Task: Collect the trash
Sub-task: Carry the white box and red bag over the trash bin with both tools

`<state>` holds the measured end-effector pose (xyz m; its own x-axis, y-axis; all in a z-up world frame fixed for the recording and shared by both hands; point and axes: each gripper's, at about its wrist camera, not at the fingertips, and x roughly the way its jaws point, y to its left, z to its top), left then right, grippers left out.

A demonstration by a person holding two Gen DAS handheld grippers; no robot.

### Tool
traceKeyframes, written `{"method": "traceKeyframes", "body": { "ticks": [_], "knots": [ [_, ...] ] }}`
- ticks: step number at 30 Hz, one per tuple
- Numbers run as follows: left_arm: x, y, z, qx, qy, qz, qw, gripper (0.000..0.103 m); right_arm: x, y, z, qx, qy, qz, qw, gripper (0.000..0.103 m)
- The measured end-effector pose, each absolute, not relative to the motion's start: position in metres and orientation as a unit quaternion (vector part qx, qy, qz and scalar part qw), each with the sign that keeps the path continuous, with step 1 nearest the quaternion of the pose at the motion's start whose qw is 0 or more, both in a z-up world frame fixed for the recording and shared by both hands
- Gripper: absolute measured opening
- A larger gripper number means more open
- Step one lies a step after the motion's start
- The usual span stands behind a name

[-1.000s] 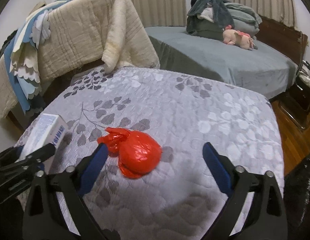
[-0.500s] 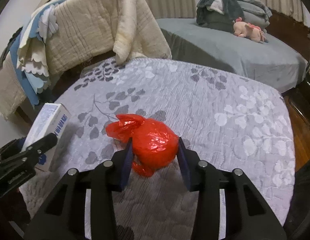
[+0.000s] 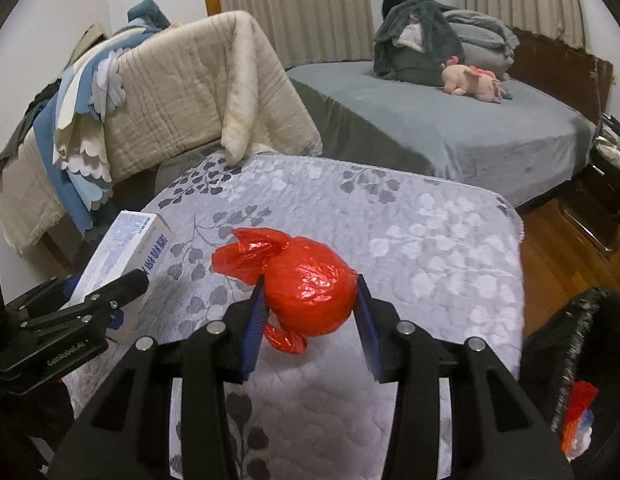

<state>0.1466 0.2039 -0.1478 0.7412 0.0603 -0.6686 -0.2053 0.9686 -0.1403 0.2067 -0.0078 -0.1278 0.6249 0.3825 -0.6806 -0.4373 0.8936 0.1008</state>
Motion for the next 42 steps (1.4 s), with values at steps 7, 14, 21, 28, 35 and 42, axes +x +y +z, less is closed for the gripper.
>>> {"method": "traceKeyframes", "body": {
  "ticks": [7, 14, 21, 28, 35, 42],
  "knots": [
    [0.138, 0.169, -0.134, -0.093, 0.354, 0.04, 0.93, 0.057, 0.185, -0.042, -0.108, -0.027, 0.356, 0.209, 0.911, 0.04],
    [0.127, 0.134, -0.119, -0.086, 0.345, 0.003, 0.935, 0.057, 0.159, -0.08, -0.092, -0.02, 0.341, 0.186, 0.921, 0.04],
    [0.116, 0.099, -0.105, -0.073, 0.335, -0.03, 0.939, 0.057, 0.133, -0.124, -0.077, -0.005, 0.326, 0.159, 0.932, 0.04],
    [0.109, 0.06, -0.096, -0.058, 0.33, -0.066, 0.94, 0.057, 0.113, -0.169, -0.068, 0.012, 0.315, 0.121, 0.941, 0.04],
    [0.108, 0.015, -0.09, -0.04, 0.327, -0.11, 0.938, 0.057, 0.093, -0.219, -0.063, 0.026, 0.305, 0.075, 0.949, 0.04],
    [0.11, -0.035, -0.085, -0.017, 0.319, -0.166, 0.933, 0.057, 0.079, -0.264, -0.065, 0.034, 0.302, 0.027, 0.952, 0.04]
  ]
}}
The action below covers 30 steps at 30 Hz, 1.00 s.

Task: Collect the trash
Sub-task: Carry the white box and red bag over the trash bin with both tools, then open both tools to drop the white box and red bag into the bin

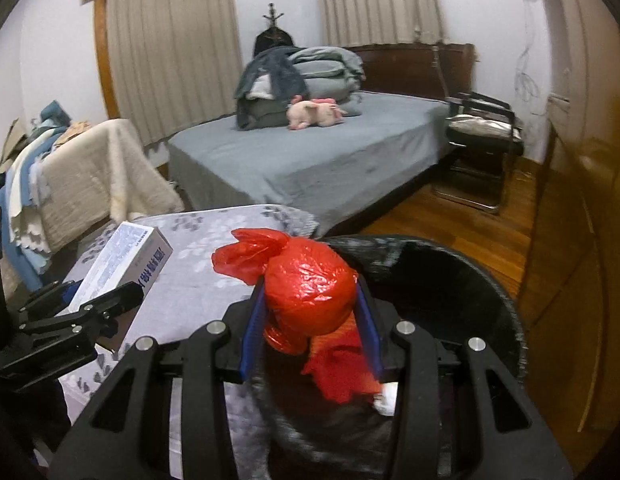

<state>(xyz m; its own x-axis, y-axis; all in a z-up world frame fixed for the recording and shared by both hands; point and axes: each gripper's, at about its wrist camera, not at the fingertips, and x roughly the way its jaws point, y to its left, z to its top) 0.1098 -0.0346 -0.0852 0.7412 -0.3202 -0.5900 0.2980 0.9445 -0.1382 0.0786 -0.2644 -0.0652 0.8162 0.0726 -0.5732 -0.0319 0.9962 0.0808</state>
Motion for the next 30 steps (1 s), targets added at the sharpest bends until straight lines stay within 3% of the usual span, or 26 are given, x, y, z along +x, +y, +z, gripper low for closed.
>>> {"method": "traceKeyframes", "body": {
  "ticks": [26, 29, 30],
  "knots": [
    [0.169, -0.179, -0.12, 0.024, 0.333, -0.277, 0.901, 0.058, 0.1, -0.358, -0.11, 0.039, 0.335, -0.06, 0.939, 0.041],
    [0.174, -0.183, -0.122, 0.025, 0.333, -0.279, 0.9, 0.058, 0.105, -0.362, -0.115, 0.037, 0.34, -0.065, 0.938, 0.045],
    [0.176, -0.184, -0.122, 0.024, 0.336, -0.282, 0.899, 0.058, 0.106, -0.364, -0.117, 0.037, 0.343, -0.067, 0.936, 0.052]
  ]
}}
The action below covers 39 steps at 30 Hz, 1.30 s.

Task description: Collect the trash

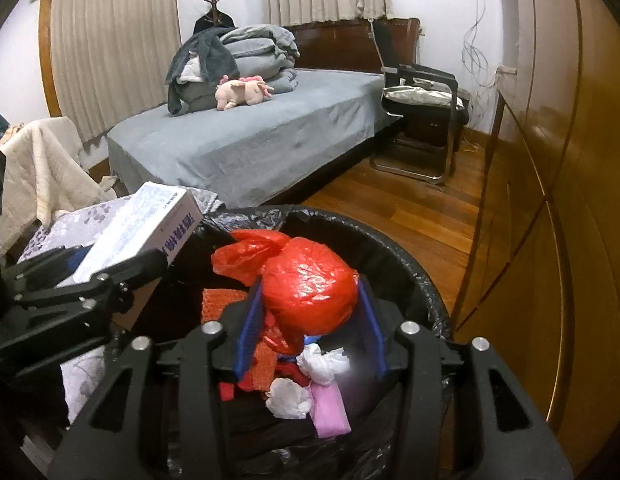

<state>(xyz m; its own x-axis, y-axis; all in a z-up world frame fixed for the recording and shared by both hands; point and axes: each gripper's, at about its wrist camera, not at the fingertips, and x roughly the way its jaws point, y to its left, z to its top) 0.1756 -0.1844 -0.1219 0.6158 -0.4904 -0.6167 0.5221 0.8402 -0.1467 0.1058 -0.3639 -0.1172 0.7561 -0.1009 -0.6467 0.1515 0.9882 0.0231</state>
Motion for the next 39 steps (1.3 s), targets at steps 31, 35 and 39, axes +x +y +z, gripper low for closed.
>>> {"method": "traceKeyframes", "body": {
  "ticks": [31, 35, 39],
  "knots": [
    [0.112, -0.075, -0.05, -0.01, 0.317, -0.199, 0.927, 0.097, 0.041, -0.304, -0.023, 0.039, 0.3, -0.021, 0.953, 0.098],
    [0.095, -0.063, -0.04, -0.007, 0.308, -0.189, 0.932, 0.097, 0.03, -0.289, -0.012, 0.03, 0.295, -0.012, 0.955, 0.098],
    [0.076, -0.056, -0.029, -0.009, 0.295, -0.185, 0.938, 0.097, 0.02, -0.277, -0.002, 0.019, 0.29, -0.003, 0.957, 0.098]
  ]
}}
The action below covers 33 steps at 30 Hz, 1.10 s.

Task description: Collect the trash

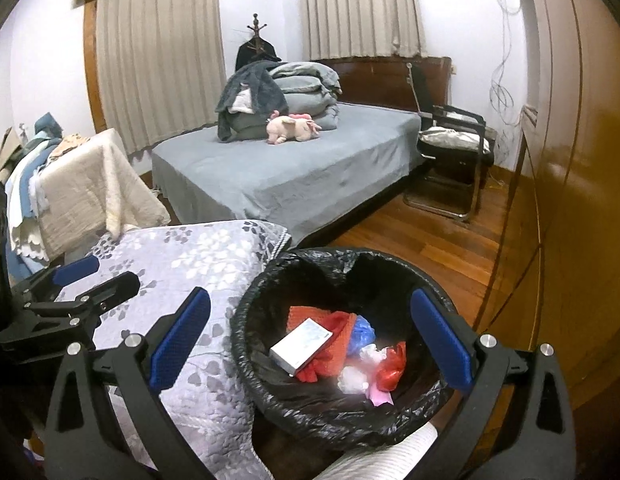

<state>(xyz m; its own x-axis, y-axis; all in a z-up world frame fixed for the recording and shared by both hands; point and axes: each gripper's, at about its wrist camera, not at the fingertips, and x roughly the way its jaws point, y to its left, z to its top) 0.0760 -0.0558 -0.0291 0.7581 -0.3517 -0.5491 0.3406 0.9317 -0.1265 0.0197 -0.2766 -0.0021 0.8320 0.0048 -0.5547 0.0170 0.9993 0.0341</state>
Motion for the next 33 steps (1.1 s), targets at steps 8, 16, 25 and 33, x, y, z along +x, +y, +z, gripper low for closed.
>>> {"method": "traceKeyframes", "body": {
  "ticks": [8, 16, 25, 33],
  "knots": [
    [0.051, -0.049, -0.007, -0.016, 0.273, -0.187, 0.944, 0.097, 0.003, -0.263, 0.01, 0.012, 0.28, 0.008, 0.96, 0.098],
    [0.033, -0.042, 0.006, -0.019, 0.254, -0.182, 0.95, 0.097, -0.008, -0.256, 0.019, 0.006, 0.269, 0.01, 0.963, 0.098],
    [0.021, -0.038, 0.011, -0.014, 0.245, -0.178, 0.953, 0.097, -0.018, -0.253, 0.021, 0.002, 0.26, 0.01, 0.965, 0.098],
    [0.018, -0.039, 0.01, -0.011, 0.244, -0.179, 0.953, 0.097, -0.019, -0.248, 0.02, -0.002, 0.261, 0.015, 0.965, 0.098]
  ]
}}
